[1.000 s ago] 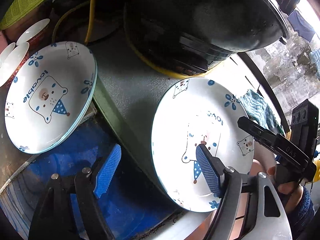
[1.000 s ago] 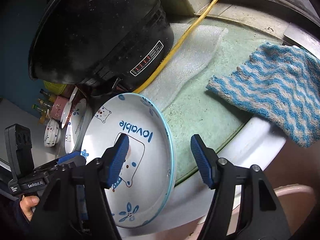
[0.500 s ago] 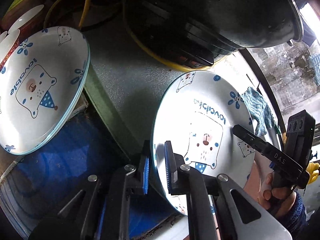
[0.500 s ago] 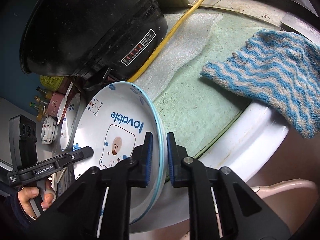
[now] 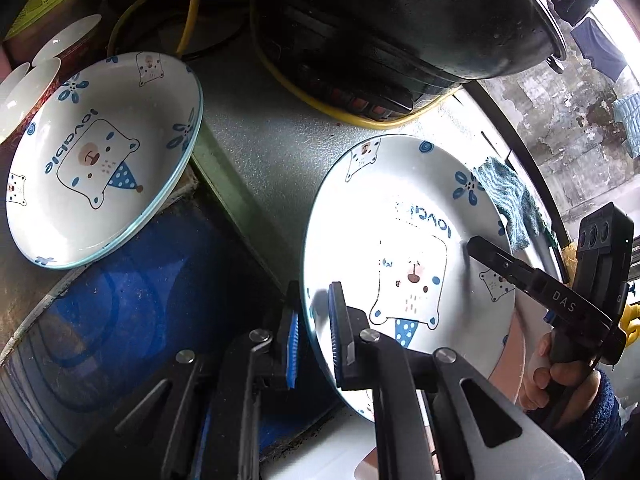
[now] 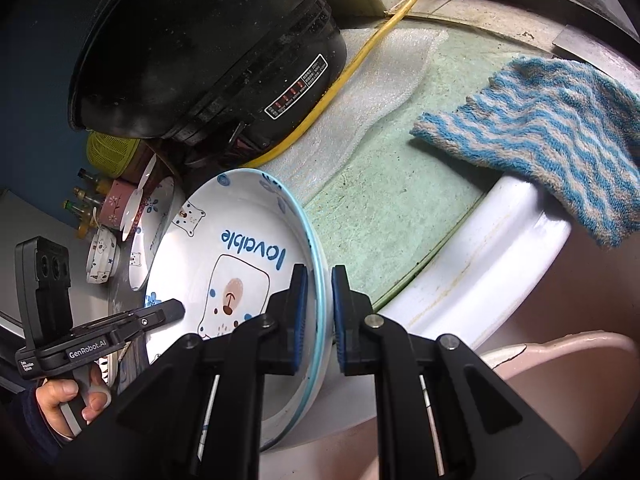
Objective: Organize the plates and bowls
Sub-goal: 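Lift the bear plate and carry it toward the leaf-pattern plate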
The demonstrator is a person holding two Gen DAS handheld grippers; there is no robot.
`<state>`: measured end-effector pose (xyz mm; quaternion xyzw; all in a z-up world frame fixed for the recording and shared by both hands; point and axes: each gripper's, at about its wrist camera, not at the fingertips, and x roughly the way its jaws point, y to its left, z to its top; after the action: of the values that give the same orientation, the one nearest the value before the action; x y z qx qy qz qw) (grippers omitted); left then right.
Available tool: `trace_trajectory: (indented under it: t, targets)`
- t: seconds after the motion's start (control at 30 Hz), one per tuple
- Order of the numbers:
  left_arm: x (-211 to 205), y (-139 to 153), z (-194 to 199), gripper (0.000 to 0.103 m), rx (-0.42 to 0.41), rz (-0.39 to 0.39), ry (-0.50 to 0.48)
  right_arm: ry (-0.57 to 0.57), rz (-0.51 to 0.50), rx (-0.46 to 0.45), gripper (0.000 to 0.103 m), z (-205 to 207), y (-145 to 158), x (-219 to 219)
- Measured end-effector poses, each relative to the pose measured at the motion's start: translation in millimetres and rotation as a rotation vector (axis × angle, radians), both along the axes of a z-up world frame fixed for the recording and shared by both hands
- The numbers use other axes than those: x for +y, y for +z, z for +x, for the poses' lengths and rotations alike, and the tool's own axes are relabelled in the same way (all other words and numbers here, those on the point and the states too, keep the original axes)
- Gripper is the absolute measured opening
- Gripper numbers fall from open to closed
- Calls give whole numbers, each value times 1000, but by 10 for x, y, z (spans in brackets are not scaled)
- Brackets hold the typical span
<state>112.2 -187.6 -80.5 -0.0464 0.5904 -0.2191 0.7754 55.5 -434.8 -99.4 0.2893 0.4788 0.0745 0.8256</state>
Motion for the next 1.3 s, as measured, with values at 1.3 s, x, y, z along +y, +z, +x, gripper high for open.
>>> trace_trajectory:
  t: [1.3]
  targets:
    - [2342,589,-153,11,-126,-44,304,298,-74,-80,13,502,652,2150]
